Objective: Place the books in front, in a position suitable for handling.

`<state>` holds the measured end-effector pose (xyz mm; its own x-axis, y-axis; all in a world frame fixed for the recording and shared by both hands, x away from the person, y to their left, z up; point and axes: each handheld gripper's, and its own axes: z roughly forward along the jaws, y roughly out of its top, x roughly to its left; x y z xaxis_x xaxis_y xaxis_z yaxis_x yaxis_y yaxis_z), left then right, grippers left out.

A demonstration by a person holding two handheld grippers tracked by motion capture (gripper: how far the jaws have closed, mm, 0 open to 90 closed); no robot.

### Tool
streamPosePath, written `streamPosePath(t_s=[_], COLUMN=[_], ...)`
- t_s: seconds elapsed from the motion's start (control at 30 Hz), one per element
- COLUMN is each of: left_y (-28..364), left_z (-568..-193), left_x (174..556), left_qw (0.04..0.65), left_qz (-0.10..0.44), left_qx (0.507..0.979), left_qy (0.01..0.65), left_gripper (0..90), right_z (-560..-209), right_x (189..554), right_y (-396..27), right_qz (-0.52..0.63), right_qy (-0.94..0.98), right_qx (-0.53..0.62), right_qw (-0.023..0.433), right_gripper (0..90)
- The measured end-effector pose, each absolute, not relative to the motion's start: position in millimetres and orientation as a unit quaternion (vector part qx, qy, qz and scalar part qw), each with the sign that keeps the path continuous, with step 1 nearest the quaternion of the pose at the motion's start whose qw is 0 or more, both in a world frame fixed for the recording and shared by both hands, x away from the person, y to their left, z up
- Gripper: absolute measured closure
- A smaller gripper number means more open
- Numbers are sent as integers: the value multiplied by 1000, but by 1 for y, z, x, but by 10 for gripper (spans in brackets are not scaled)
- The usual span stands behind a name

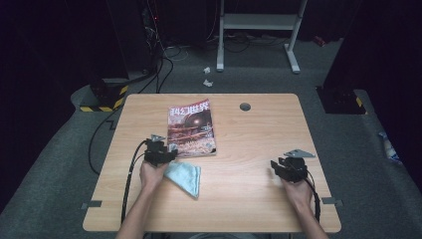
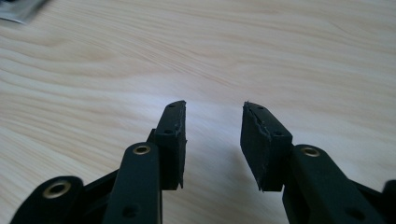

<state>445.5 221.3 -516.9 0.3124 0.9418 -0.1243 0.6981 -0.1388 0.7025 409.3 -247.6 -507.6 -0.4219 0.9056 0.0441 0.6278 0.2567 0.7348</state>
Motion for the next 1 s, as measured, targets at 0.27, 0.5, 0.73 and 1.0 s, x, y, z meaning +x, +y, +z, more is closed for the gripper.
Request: streamPosePath(t_s=[0.27,0.5,0.73,1.0], left_y=[218,217,216,224], left_z=[-516,-514,-510,-513], left_x=[445,447,453,460], left_qw=[345,336,322,341], left_qz=[171,161,153,145], left_qx=[738,745,751,727], left_qy=[554,553,556,578], left_gripper=[479,489,489,458], right_z=[-500,-495,-492,-487], right_x=[437,456,469,484], right_y=[-184,-149,-128,-104], right_qz=[354,357,345,344], right_qy=[800,809,822,829], right_qx=[460,449,437,428], right_qw=[156,130,116,107], right_gripper=[608,613,620,615])
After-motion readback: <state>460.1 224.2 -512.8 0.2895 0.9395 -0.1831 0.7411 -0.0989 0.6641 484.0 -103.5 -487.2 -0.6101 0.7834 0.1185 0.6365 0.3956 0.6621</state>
